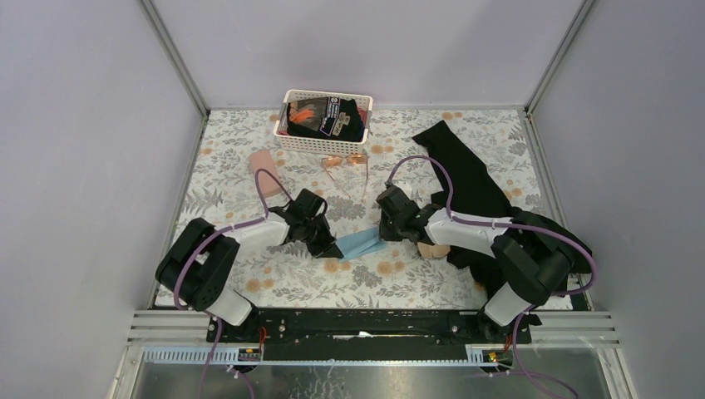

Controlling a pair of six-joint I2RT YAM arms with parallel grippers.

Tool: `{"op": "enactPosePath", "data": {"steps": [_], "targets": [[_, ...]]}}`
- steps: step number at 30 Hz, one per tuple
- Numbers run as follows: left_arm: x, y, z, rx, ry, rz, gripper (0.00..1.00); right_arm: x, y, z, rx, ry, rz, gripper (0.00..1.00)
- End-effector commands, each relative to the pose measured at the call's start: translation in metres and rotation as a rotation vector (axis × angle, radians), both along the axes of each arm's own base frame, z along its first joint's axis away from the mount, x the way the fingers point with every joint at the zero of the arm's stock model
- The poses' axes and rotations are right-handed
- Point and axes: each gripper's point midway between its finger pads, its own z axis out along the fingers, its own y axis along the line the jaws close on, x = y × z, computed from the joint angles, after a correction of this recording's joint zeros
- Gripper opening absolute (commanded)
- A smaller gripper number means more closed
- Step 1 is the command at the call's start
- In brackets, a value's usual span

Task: Organize the sunglasses
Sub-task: Fold the glasses cleaning cloth at the center of the board.

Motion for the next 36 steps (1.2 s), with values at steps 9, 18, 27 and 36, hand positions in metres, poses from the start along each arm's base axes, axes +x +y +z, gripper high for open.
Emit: {"op": "enactPosePath", "data": {"steps": [9, 18, 27, 36], "targets": [[0.014, -0.003, 0.006, 0.000, -0.037, -0.022, 0.00, 0.018, 0.011, 0.011, 0.036, -0.037, 0.010, 0.00], [0.019, -0.002, 0.006, 0.006, -0.032, -0.026, 0.00, 0.018, 0.012, 0.008, 0.035, -0.031, 0.012, 0.00], [0.022, -0.002, 0.003, 0.012, -0.022, -0.030, 0.00, 0.018, 0.011, 0.006, 0.036, -0.027, 0.009, 0.00], [0.046, 0.000, 0.025, 0.035, -0.126, -0.006, 0.32, 0.024, 0.012, 0.024, 0.044, -0.061, -0.003, 0.27]]}}
